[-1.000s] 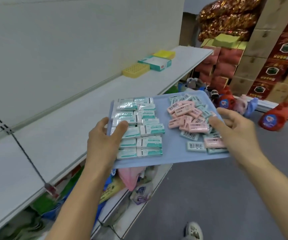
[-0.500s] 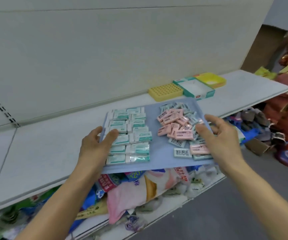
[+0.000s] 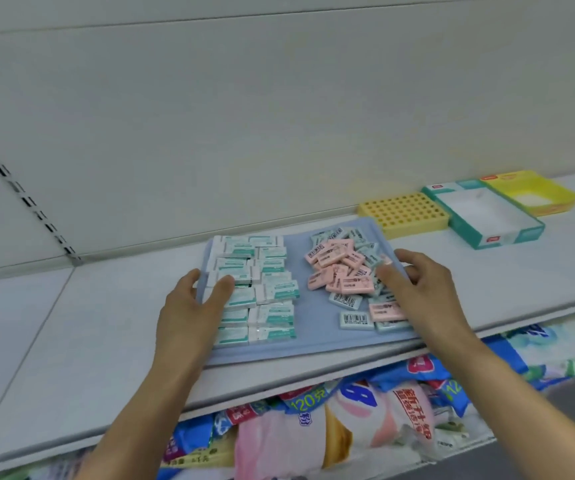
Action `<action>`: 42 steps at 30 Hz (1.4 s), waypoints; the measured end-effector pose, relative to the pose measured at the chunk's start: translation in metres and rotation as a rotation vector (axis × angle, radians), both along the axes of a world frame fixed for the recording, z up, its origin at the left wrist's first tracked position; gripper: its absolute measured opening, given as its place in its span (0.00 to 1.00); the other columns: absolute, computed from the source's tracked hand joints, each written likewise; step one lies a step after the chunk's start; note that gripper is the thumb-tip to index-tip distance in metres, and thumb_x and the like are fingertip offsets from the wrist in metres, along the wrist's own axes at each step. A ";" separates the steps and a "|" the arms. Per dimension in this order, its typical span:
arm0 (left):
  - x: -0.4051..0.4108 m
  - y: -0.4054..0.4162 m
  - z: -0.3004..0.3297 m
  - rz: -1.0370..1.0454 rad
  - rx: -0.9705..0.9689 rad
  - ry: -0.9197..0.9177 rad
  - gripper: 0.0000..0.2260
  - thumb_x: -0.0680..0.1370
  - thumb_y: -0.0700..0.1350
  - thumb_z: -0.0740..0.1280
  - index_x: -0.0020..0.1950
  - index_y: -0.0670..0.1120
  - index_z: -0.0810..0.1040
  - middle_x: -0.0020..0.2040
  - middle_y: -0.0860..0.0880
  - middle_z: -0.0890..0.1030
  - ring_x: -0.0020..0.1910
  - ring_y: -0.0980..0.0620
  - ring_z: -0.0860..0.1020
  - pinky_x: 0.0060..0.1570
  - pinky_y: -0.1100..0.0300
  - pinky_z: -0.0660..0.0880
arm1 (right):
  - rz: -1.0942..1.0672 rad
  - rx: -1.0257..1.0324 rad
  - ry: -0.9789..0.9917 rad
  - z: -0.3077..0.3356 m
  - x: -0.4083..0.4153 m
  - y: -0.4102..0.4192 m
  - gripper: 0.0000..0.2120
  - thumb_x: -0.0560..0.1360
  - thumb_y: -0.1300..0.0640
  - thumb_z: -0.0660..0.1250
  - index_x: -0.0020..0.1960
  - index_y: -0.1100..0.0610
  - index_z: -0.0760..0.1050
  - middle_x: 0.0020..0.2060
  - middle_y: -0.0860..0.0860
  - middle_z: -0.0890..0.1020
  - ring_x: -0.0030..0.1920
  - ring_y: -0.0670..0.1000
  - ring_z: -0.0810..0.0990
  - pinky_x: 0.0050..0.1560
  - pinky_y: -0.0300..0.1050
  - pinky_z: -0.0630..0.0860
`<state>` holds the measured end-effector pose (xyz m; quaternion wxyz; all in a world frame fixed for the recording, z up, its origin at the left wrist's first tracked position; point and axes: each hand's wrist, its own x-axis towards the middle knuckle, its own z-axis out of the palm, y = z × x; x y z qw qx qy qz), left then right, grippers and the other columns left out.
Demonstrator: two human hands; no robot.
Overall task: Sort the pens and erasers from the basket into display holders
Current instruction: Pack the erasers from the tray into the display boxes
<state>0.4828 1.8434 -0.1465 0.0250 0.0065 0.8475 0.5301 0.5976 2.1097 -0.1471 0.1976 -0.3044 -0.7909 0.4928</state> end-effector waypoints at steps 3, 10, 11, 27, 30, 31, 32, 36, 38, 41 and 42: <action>-0.002 0.004 0.001 0.021 -0.047 0.011 0.27 0.75 0.61 0.67 0.71 0.52 0.69 0.55 0.52 0.81 0.48 0.51 0.82 0.54 0.47 0.78 | 0.004 0.086 -0.108 -0.001 -0.010 0.005 0.17 0.75 0.40 0.64 0.61 0.44 0.73 0.50 0.46 0.83 0.49 0.50 0.81 0.54 0.56 0.77; 0.014 0.015 0.001 0.038 -0.056 0.005 0.19 0.75 0.60 0.68 0.64 0.58 0.72 0.52 0.57 0.82 0.47 0.53 0.83 0.53 0.46 0.79 | 0.030 0.152 -0.138 0.000 -0.005 0.018 0.17 0.75 0.39 0.64 0.62 0.42 0.72 0.51 0.45 0.82 0.50 0.50 0.80 0.52 0.53 0.76; 0.019 0.019 0.001 0.046 -0.051 0.004 0.19 0.74 0.61 0.68 0.63 0.59 0.72 0.52 0.57 0.82 0.48 0.53 0.82 0.53 0.46 0.79 | 0.037 0.144 -0.125 0.000 -0.001 0.021 0.16 0.75 0.40 0.64 0.61 0.42 0.71 0.51 0.45 0.82 0.49 0.49 0.81 0.52 0.53 0.76; 0.101 0.125 0.010 0.065 -0.060 -0.007 0.27 0.70 0.64 0.67 0.66 0.53 0.74 0.55 0.53 0.82 0.51 0.49 0.82 0.55 0.45 0.77 | 0.113 0.111 -0.100 0.000 0.074 0.131 0.25 0.75 0.42 0.66 0.68 0.50 0.70 0.58 0.50 0.81 0.55 0.54 0.80 0.58 0.58 0.76; 0.104 0.138 0.012 0.105 -0.112 0.004 0.33 0.69 0.65 0.65 0.70 0.50 0.72 0.59 0.50 0.81 0.54 0.47 0.80 0.59 0.45 0.75 | 0.157 0.166 -0.154 -0.003 0.073 0.145 0.24 0.75 0.41 0.64 0.67 0.51 0.71 0.56 0.50 0.81 0.54 0.54 0.79 0.57 0.56 0.75; 0.104 0.140 0.013 0.121 -0.124 0.009 0.32 0.69 0.65 0.65 0.69 0.50 0.73 0.58 0.50 0.81 0.54 0.48 0.81 0.59 0.46 0.75 | 0.172 0.191 -0.170 -0.003 0.071 0.148 0.23 0.76 0.40 0.63 0.65 0.51 0.72 0.55 0.49 0.81 0.53 0.54 0.79 0.56 0.55 0.75; 0.103 0.142 0.013 0.137 -0.138 0.015 0.31 0.69 0.65 0.64 0.67 0.50 0.74 0.57 0.50 0.82 0.53 0.48 0.81 0.58 0.46 0.75 | 0.184 0.216 -0.182 -0.003 0.069 0.151 0.22 0.76 0.40 0.62 0.63 0.51 0.72 0.53 0.49 0.81 0.52 0.53 0.79 0.54 0.53 0.75; 0.104 0.146 0.007 0.196 -0.236 0.039 0.30 0.70 0.66 0.60 0.67 0.51 0.75 0.59 0.50 0.81 0.55 0.46 0.79 0.57 0.50 0.74 | 0.209 0.308 -0.226 -0.007 0.063 0.158 0.21 0.76 0.38 0.60 0.61 0.51 0.72 0.49 0.47 0.81 0.49 0.53 0.79 0.45 0.47 0.70; 0.104 0.148 0.003 0.224 -0.328 0.049 0.27 0.75 0.65 0.60 0.68 0.51 0.74 0.62 0.50 0.79 0.59 0.46 0.77 0.53 0.54 0.70 | 0.216 0.353 -0.240 -0.008 0.062 0.160 0.21 0.77 0.38 0.59 0.61 0.51 0.71 0.47 0.47 0.80 0.47 0.54 0.78 0.42 0.47 0.68; 0.103 0.152 -0.002 0.225 -0.423 0.074 0.25 0.78 0.63 0.59 0.67 0.48 0.74 0.63 0.48 0.78 0.60 0.46 0.76 0.50 0.56 0.66 | 0.216 0.427 -0.241 -0.009 0.061 0.163 0.21 0.77 0.38 0.57 0.60 0.52 0.71 0.40 0.47 0.79 0.41 0.54 0.78 0.36 0.46 0.66; 0.103 0.152 -0.003 0.219 -0.433 0.089 0.24 0.78 0.62 0.59 0.65 0.47 0.75 0.62 0.47 0.78 0.59 0.45 0.76 0.49 0.57 0.66 | 0.219 0.451 -0.241 -0.009 0.061 0.164 0.20 0.78 0.39 0.57 0.59 0.53 0.71 0.38 0.48 0.78 0.39 0.53 0.78 0.34 0.46 0.65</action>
